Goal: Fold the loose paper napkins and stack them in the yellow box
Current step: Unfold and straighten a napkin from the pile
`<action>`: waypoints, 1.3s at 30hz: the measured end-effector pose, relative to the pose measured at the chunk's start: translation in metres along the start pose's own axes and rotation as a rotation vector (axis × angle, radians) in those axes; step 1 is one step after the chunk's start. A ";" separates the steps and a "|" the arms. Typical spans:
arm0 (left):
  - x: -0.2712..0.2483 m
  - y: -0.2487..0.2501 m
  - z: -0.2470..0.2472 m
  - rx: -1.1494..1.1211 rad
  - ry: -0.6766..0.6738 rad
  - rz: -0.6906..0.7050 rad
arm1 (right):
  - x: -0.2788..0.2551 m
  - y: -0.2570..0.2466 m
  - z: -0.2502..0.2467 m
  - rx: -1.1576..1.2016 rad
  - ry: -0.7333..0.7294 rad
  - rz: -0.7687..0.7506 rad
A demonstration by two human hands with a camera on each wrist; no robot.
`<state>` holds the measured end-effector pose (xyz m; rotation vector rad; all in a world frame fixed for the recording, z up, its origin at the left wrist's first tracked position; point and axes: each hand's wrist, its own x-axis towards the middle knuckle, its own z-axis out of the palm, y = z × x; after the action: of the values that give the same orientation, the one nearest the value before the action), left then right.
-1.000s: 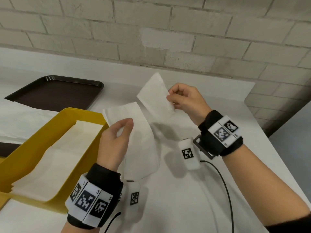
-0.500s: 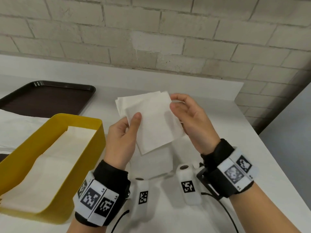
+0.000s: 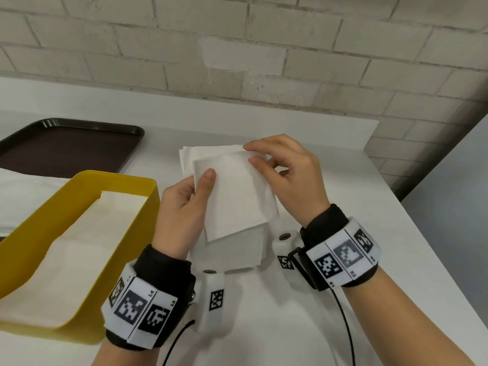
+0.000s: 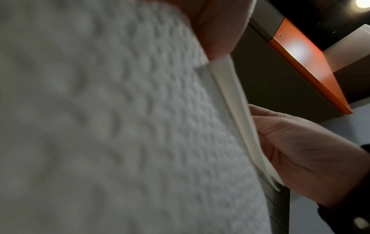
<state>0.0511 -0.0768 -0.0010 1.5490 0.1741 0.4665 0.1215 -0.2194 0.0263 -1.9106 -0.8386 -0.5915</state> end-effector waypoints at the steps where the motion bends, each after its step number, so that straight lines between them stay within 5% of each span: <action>1: 0.000 0.000 0.000 -0.005 -0.007 -0.010 | 0.000 0.000 0.001 -0.016 0.021 -0.034; 12: -0.003 0.000 -0.003 0.007 -0.063 -0.078 | 0.002 0.009 -0.003 -0.318 0.024 -0.354; 14: -0.002 -0.001 -0.003 0.017 -0.052 -0.071 | 0.003 0.003 -0.008 -0.168 -0.125 -0.228; 20: -0.001 -0.001 0.001 -0.053 0.033 -0.100 | 0.004 -0.014 -0.022 0.272 -0.485 0.492; 24: 0.000 0.000 0.001 -0.163 0.125 -0.137 | -0.007 -0.011 -0.028 0.238 -0.608 0.530; 32: 0.000 -0.012 0.007 0.046 0.050 -0.079 | -0.002 -0.033 -0.034 0.655 -0.473 0.706; 39: -0.002 -0.004 0.008 0.096 0.100 0.133 | 0.008 -0.043 -0.052 0.691 -0.112 0.622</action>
<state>0.0532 -0.0846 -0.0053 1.6388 0.1733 0.6492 0.0916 -0.2493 0.0795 -1.4416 -0.3895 0.1778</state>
